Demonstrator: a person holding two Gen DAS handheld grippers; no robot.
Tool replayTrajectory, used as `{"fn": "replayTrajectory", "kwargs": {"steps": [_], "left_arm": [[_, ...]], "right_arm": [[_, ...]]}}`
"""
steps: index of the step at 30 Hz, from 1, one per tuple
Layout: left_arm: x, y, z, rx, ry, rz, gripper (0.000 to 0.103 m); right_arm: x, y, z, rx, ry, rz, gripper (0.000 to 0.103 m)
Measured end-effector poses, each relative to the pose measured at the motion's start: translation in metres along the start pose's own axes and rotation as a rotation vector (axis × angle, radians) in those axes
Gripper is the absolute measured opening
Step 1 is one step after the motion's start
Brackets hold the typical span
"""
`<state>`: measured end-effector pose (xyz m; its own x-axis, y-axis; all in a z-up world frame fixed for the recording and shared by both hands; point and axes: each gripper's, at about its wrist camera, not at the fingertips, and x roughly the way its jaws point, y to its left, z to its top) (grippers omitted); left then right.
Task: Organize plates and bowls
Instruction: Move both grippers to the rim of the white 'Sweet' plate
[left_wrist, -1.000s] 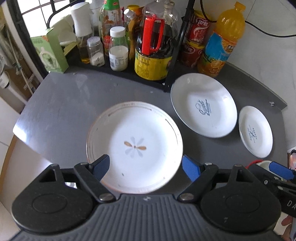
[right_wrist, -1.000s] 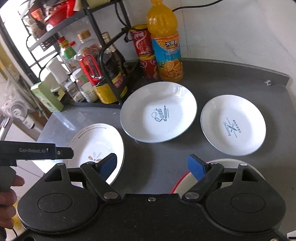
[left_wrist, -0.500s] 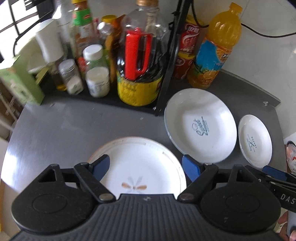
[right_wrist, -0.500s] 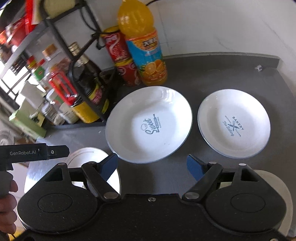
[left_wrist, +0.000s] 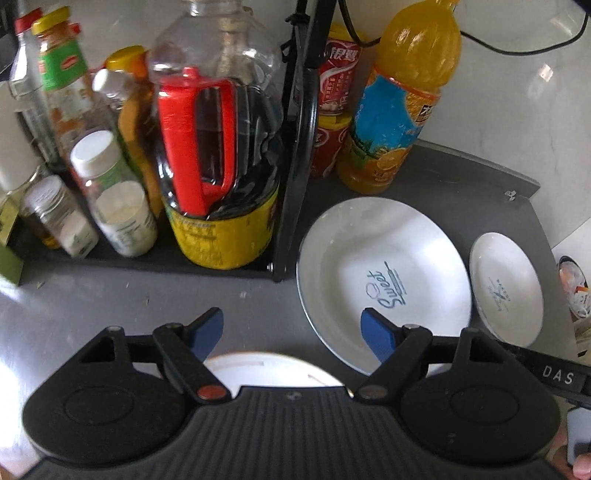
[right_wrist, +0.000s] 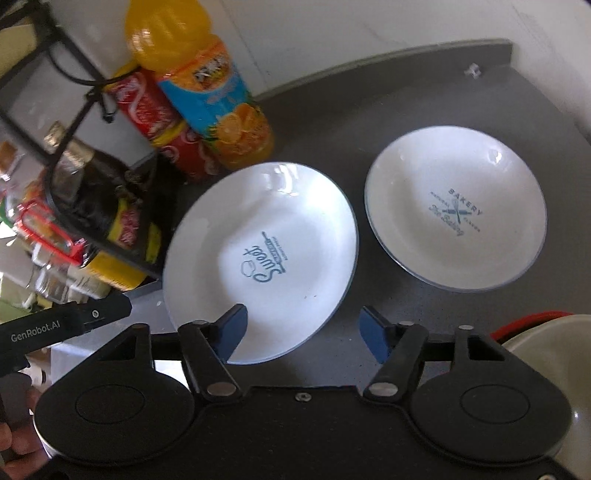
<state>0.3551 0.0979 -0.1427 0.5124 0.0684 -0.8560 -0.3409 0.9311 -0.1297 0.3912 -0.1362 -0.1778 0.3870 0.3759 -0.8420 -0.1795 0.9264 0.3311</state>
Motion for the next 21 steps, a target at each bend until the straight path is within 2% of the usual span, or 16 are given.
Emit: {"fn": "replayTrajectory", "kwargs": {"steps": [5, 9, 12, 14, 16, 21], "left_arm": [[0.022, 0.006, 0.008, 0.002, -0.010, -0.028, 0.081], [0.041, 0.009, 0.011, -0.005, 0.011, -0.056, 0.078], [0.055, 0.008, 0.010, 0.002, 0.028, -0.068, 0.072], [0.062, 0.007, 0.009, 0.002, 0.037, -0.067, 0.063], [0.069, 0.007, 0.007, -0.010, 0.044, -0.073, 0.058], [0.082, 0.005, 0.003, -0.021, 0.049, -0.065, 0.049]], "right_arm": [[0.020, -0.008, 0.011, 0.083, 0.022, -0.040, 0.055], [0.033, -0.014, 0.016, 0.116, 0.035, -0.067, 0.052], [0.043, -0.018, 0.019, 0.137, 0.046, -0.095, 0.049], [0.048, -0.021, 0.020, 0.155, 0.052, -0.099, 0.046], [0.052, -0.022, 0.020, 0.162, 0.058, -0.100, 0.043], [0.062, -0.024, 0.024, 0.188, 0.074, -0.083, 0.042]]}}
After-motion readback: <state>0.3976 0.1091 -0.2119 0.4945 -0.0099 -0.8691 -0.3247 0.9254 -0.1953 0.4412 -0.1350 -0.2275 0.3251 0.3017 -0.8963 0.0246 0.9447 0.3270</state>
